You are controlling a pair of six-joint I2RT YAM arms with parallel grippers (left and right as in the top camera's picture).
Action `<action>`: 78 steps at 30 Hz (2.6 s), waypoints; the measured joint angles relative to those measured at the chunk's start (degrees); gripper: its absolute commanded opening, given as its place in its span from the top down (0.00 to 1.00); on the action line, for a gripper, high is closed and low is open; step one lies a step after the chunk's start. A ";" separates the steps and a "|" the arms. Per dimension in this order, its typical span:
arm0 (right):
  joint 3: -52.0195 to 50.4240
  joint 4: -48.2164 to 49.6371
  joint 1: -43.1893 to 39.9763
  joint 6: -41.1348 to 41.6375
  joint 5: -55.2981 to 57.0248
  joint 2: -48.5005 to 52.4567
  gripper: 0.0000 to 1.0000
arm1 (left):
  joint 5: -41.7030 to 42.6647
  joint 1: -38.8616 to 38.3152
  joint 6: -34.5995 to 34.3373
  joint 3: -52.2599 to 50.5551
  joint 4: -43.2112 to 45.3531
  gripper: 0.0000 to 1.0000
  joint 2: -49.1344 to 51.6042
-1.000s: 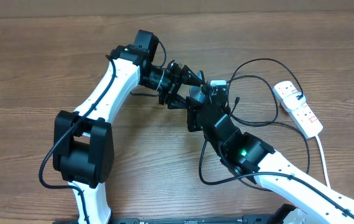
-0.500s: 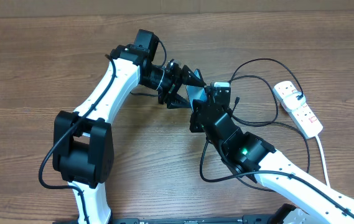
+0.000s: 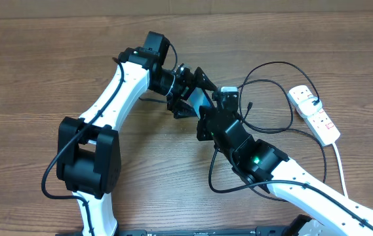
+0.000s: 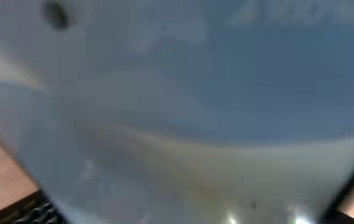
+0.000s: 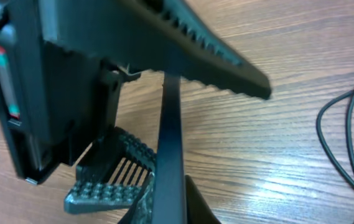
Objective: Plug charger to phone and switch on socket
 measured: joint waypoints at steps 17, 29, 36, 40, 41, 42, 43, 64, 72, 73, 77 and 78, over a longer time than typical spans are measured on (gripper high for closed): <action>0.00 -0.42 -12.63 20.35 -6.64 0.07 0.96 | -1.55 25.92 19.89 0.28 -16.35 0.13 -4.07; 0.00 0.15 -15.82 46.16 -23.17 4.63 0.96 | -8.11 51.04 51.01 0.48 -40.15 0.00 -34.80; 0.00 3.76 -13.53 51.49 -29.46 6.75 0.96 | -12.68 52.28 50.36 -5.79 -32.46 0.01 -47.63; 0.00 5.95 -13.35 52.33 -30.36 6.75 0.96 | -12.94 52.28 42.21 -17.77 -24.30 0.00 -50.97; 0.00 6.49 -13.38 52.50 -30.38 6.75 0.96 | -12.52 52.28 39.69 -21.22 -22.03 0.00 -51.12; 0.00 7.06 -13.38 52.70 -30.47 6.75 0.96 | -11.52 52.28 36.94 -24.68 -19.58 0.00 -50.95; 0.00 7.52 -13.35 52.76 -30.42 6.75 0.96 | -10.10 52.26 34.03 -28.48 -16.44 0.01 -50.77; 0.00 10.27 -6.86 61.83 -30.21 6.75 0.96 | -3.10 22.36 -42.38 -59.23 55.80 0.12 -47.89; 0.00 15.21 -6.84 64.57 -34.07 6.75 0.96 | -13.79 11.93 -52.09 -59.23 59.12 0.23 -47.89; 0.00 15.72 -6.84 64.83 -34.62 6.75 0.96 | -14.56 11.32 -52.68 -59.23 59.12 0.26 -47.89; 0.00 16.06 -6.84 66.14 -37.64 6.75 0.96 | -16.50 10.88 -54.77 -59.25 59.12 0.42 -47.89; 0.00 16.04 -6.84 66.31 -38.42 6.75 0.96 | -16.87 10.88 -55.08 -59.23 59.17 0.46 -47.89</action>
